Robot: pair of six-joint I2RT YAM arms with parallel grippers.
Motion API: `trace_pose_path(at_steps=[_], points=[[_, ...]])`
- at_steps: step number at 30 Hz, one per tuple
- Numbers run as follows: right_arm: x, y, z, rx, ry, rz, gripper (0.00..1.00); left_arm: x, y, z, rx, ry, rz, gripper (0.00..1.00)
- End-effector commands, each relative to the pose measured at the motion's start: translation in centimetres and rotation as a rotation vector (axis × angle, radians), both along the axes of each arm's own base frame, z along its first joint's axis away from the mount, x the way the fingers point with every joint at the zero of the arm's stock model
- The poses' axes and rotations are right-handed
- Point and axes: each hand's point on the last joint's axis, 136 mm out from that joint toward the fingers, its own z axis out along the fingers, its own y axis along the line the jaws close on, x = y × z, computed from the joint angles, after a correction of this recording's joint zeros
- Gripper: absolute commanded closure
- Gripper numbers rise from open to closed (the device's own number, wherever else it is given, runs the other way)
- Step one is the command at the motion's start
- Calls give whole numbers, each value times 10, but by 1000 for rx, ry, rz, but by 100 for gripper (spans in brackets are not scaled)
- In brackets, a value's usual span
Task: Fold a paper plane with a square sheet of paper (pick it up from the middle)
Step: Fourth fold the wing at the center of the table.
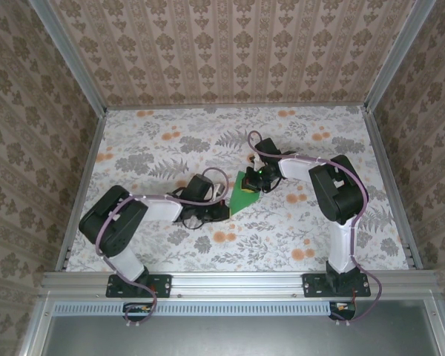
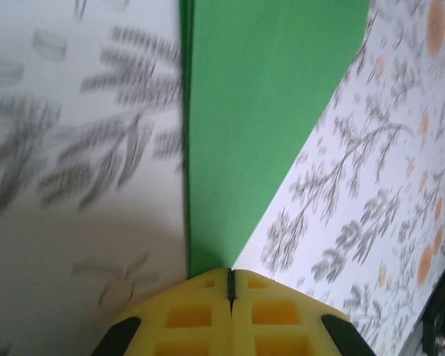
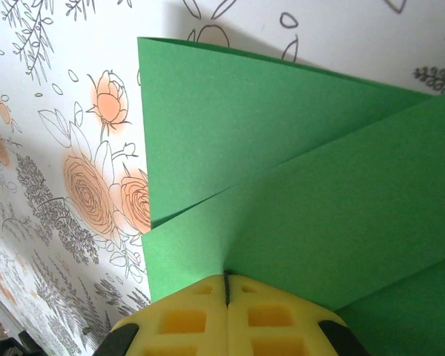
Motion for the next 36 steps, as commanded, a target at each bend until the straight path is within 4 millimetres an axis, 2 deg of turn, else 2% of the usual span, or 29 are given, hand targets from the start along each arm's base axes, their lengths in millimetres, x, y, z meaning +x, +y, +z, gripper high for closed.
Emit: trace_pose_path(at_steps=[1, 6, 9, 14, 19, 24, 28, 32, 36], points=[[-29, -38, -63, -212, 148, -63, 100, -16, 16, -4, 39, 47, -1, 100], [-24, -31, -54, -167, 124, -64, 100, 22, -2, 37, -52, -84, 61, 100], [-22, -27, -50, -141, 113, -61, 100, 38, -11, 43, -55, -103, 75, 100], [-20, -20, -46, -96, 103, -52, 100, 53, -11, 18, 22, -38, 109, 100], [-14, -15, -35, -72, 59, -34, 100, 46, 2, -12, 99, 47, 139, 100], [2, -8, -11, -35, -19, -10, 100, 36, 11, -25, 138, 91, 139, 100], [12, 7, 19, 42, -107, 24, 100, 30, 15, -32, 161, 110, 135, 100], [4, 23, 43, 93, -178, 82, 100, 29, 15, -32, 164, 111, 128, 100], [-18, 35, 35, 115, -135, 84, 100, 30, 13, -32, 165, 108, 117, 100]])
